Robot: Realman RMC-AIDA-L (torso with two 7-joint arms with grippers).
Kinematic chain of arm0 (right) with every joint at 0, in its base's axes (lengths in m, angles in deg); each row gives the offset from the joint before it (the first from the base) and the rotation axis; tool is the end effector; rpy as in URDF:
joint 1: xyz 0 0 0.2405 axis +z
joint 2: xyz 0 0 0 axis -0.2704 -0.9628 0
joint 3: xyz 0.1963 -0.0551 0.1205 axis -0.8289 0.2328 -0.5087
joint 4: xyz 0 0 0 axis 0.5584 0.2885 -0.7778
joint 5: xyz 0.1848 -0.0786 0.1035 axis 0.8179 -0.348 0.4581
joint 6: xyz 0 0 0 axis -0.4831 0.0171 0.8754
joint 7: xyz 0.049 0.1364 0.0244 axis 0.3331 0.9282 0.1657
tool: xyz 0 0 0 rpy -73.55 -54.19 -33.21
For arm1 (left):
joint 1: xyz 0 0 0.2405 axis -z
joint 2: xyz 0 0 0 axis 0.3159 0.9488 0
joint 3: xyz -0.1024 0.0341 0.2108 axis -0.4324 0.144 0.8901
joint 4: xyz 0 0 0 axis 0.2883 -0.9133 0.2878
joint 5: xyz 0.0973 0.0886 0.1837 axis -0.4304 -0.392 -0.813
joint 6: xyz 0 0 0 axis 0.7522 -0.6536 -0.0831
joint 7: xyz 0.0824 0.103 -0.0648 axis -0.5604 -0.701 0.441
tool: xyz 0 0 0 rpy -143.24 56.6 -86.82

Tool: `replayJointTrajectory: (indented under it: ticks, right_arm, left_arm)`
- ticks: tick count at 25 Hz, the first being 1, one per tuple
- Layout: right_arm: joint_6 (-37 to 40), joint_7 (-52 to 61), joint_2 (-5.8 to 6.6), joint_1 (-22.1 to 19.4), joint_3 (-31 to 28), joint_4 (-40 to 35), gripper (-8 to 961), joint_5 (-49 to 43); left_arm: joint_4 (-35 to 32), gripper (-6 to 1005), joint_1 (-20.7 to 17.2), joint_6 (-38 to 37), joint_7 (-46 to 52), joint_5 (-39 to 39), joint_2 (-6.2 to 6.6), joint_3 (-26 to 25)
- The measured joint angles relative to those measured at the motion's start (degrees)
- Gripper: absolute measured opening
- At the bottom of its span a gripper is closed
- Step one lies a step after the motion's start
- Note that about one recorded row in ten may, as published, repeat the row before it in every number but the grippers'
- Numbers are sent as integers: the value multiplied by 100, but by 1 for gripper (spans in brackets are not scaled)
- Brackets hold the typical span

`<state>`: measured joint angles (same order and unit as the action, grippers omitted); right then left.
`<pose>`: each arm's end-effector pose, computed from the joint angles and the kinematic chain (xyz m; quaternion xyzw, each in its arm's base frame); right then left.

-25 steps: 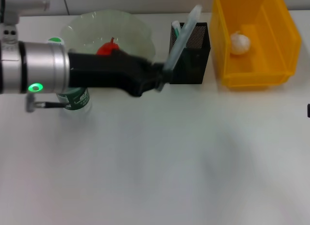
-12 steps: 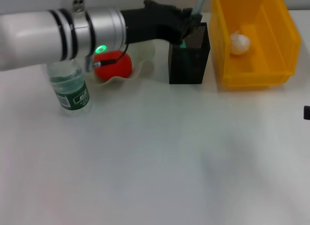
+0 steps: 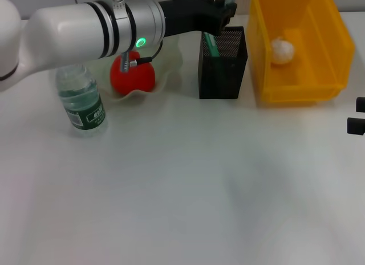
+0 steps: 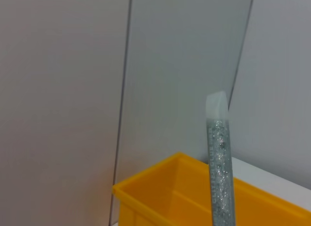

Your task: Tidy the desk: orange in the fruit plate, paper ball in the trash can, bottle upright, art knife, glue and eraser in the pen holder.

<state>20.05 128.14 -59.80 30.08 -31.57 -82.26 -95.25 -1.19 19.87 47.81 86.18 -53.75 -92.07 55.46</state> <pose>0.2680 0.2679 0.1307 -0.9265 0.2612 0.1944 0.1885 -0.0909 0.4239 -0.0638 -0.9103 -0.2313 -0.2203 0.2631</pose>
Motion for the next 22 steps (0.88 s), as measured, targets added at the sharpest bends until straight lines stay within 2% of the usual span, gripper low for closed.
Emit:
replayJointTrajectory:
  ticks: [5,10,19,21,22]
  right_arm:
    - [-7,-7,-7,44,51,7,590,-90]
    - [-3,9,-7,57,59,11,590,-104]
    - [15,-9,-4,60,62,96,591,-110]
    - [17,-14,-4,67,62,127,591,-110]
    - [27,-24,-4,74,61,155,592,-110]
  left_arm:
    - [150,286,144,343,18,74,0,321]
    - [452,298,316,382,88,74,0,405]
    - [493,318,270,462,141,72,0,446]
    - [447,527,230,453,136,70,0,433]
    - [337,560,145,421,122,72,1,427]
